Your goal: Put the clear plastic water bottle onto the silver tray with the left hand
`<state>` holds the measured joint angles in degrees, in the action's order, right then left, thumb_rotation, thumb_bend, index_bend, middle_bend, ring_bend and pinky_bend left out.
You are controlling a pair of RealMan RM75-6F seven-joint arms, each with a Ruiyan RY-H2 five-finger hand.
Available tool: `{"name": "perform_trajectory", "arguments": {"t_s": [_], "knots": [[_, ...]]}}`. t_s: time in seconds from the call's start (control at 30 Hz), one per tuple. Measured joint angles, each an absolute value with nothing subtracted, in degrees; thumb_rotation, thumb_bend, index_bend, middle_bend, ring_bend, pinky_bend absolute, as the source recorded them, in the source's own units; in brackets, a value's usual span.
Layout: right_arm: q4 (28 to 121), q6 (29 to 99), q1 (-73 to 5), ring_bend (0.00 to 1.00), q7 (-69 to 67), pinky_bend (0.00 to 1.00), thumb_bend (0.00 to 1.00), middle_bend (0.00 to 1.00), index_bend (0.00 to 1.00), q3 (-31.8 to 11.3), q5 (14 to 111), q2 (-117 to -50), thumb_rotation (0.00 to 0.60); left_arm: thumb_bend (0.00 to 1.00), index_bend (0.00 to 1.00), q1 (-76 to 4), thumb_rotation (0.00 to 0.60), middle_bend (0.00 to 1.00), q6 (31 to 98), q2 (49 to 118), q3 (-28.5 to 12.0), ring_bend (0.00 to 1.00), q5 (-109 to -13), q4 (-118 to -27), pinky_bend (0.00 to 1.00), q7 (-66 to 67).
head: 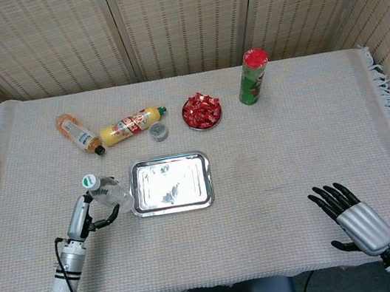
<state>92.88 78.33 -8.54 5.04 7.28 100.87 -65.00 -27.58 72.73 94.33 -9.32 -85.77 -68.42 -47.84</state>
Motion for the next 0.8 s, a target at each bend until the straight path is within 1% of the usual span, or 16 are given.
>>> {"name": "perform_trajectory", "arguments": {"t_s": [0.2,0.33,0.5,0.6,0.67,0.7,0.77,0.8], "knots": [[92.9,78.7,-8.6,0.00,3.8,0.00,0.01,0.00,0.00,7.4,101.1,-64.4,0.600,0.48,0.30,-32.8,0.600,0.28,70.6,101.2,-12.1,0.16,-84.8,-64.9,0.35,-40.3],[92.8,79.4,-8.4,0.00,3.3,0.00,0.01,0.00,0.00,7.5,101.6,-64.1,0.600,0.48,0.28,-34.8,0.600,0.26,69.9,104.5,-12.6,0.14,-84.7,-60.5,0.33,-36.4],[92.6,79.9,-8.3,0.00,2.8,0.00,0.01,0.00,0.00,7.6,102.0,-64.0,0.600,0.48,0.27,-36.3,0.600,0.25,68.9,108.5,-12.4,0.13,-84.2,-54.7,0.31,-34.8],[92.6,79.8,-8.3,0.00,2.9,0.00,0.01,0.00,0.00,7.6,102.0,-64.1,0.600,0.48,0.22,-36.6,0.600,0.20,68.2,110.0,-11.7,0.08,-84.0,-51.9,0.26,-34.5],[92.6,79.8,-8.3,0.00,3.1,0.00,0.01,0.00,0.00,7.6,102.0,-64.1,0.600,0.48,0.15,-36.7,0.600,0.16,67.2,110.7,-11.1,0.03,-83.8,-50.7,0.20,-34.7],[92.6,79.9,-8.2,0.00,3.2,0.00,0.01,0.00,0.00,7.5,102.0,-64.2,0.600,0.48,0.12,-36.8,0.600,0.14,66.8,110.9,-10.9,0.02,-83.6,-50.5,0.17,-34.9],[92.6,80.0,-8.1,0.00,3.5,0.00,0.01,0.00,0.00,7.5,101.9,-64.2,0.600,0.47,0.04,-36.8,0.600,0.08,66.4,111.2,-10.8,0.00,-83.3,-50.1,0.10,-34.9],[92.7,80.0,-8.1,0.00,3.5,0.00,0.01,0.00,0.00,7.5,101.9,-64.3,0.600,0.47,0.01,-36.9,0.600,0.04,66.2,111.2,-10.8,0.00,-83.1,-49.9,0.07,-34.6]]}}
